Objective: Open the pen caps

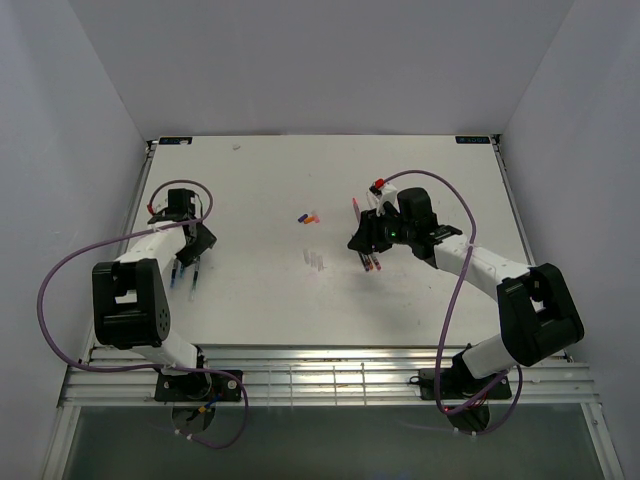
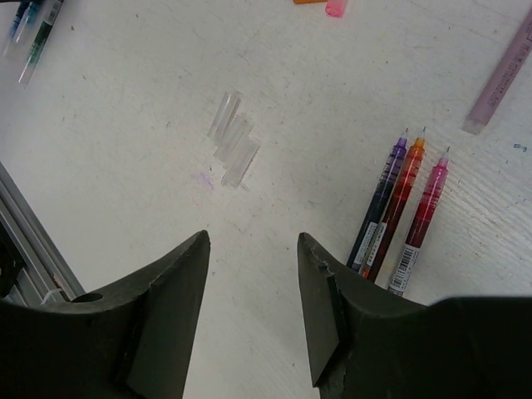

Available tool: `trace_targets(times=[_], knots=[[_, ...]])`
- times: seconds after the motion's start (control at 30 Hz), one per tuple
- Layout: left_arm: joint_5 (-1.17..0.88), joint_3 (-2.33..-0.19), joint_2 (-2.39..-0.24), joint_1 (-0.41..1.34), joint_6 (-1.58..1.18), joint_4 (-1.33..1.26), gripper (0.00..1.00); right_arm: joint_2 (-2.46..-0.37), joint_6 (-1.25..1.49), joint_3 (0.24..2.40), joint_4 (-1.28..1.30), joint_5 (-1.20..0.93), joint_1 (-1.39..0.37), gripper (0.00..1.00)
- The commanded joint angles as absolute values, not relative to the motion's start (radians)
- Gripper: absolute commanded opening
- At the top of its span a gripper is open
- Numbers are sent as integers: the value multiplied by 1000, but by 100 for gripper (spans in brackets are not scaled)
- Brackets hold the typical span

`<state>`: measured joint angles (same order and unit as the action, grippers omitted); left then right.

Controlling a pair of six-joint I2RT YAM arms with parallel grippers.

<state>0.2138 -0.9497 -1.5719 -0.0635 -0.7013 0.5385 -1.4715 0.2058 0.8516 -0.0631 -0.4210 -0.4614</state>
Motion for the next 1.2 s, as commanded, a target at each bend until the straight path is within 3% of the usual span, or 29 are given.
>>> trace_targets(times=[0.0,0.57,1.17], knots=[[262,-985,-1542,-67,-628,534,65,-1456,198,839,-104,-417,-469,53],[253,-735,-1338,-81,-324,250,65,-1454,195,819,-121,-428,-471,53],[213,-649,-1396,-83,-334,181,59,-1445,193,808,-126,-425,-471,53]])
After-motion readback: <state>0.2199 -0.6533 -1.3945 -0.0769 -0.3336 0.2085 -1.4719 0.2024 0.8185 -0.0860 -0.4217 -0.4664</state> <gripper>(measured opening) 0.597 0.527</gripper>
